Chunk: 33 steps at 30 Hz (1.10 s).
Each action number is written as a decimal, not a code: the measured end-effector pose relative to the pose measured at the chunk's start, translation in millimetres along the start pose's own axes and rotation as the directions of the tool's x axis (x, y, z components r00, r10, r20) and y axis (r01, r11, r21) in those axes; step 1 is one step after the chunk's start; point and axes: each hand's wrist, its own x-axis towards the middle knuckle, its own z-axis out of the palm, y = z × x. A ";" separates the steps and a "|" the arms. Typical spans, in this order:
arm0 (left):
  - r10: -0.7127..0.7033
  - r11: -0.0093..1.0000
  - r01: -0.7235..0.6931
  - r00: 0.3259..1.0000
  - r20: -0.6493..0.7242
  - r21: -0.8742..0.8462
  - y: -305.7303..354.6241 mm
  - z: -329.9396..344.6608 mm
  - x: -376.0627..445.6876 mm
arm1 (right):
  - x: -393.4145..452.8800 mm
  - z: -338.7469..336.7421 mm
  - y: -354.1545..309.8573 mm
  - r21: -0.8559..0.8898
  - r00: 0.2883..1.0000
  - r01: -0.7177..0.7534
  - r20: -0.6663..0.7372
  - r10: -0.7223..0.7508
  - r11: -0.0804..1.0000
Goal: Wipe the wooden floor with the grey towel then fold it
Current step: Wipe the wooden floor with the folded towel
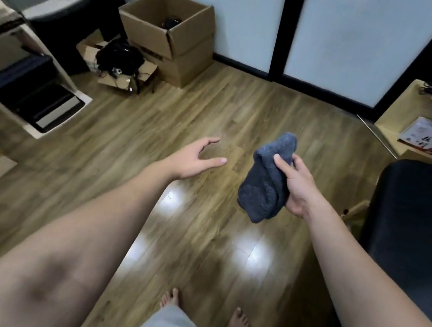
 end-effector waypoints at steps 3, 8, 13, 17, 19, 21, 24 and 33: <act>-0.059 0.998 0.058 0.998 0.023 0.011 -35.8 -9.8 -3.0 | 9.0 11.1 18.5 0.013 0.999 -0.032 -0.037 0.032 0.999; -0.133 0.991 0.132 0.987 0.088 0.022 -104.1 -38.2 2.6 | 31.9 40.4 50.8 -0.004 0.991 -0.068 -0.114 0.067 0.998; -0.164 0.982 0.144 0.972 0.171 0.123 -167.1 -84.7 25.7 | 59.0 91.8 82.5 0.033 0.975 -0.076 -0.208 0.081 0.997; -0.144 0.965 0.081 0.959 0.244 0.251 -196.7 -124.0 51.9 | 81.2 134.5 104.9 0.122 0.956 -0.059 -0.277 0.091 0.991; -0.131 0.964 0.061 0.956 0.263 0.259 -204.7 -137.4 63.9 | 88.4 149.6 114.0 0.144 0.952 -0.056 -0.291 0.096 0.988; -0.113 0.963 0.036 0.953 0.281 0.265 -210.5 -146.4 77.3 | 96.3 160.1 121.5 0.163 0.941 -0.048 -0.322 0.099 0.985; -0.114 0.958 0.026 0.947 0.300 0.285 -217.4 -152.2 101.4 | 113.1 167.1 126.1 0.153 0.931 -0.047 -0.352 0.099 0.987; -0.183 0.957 0.101 0.937 0.298 0.270 -251.0 -152.8 156.5 | 191.8 168.8 133.4 0.083 0.895 -0.103 -0.428 0.128 0.991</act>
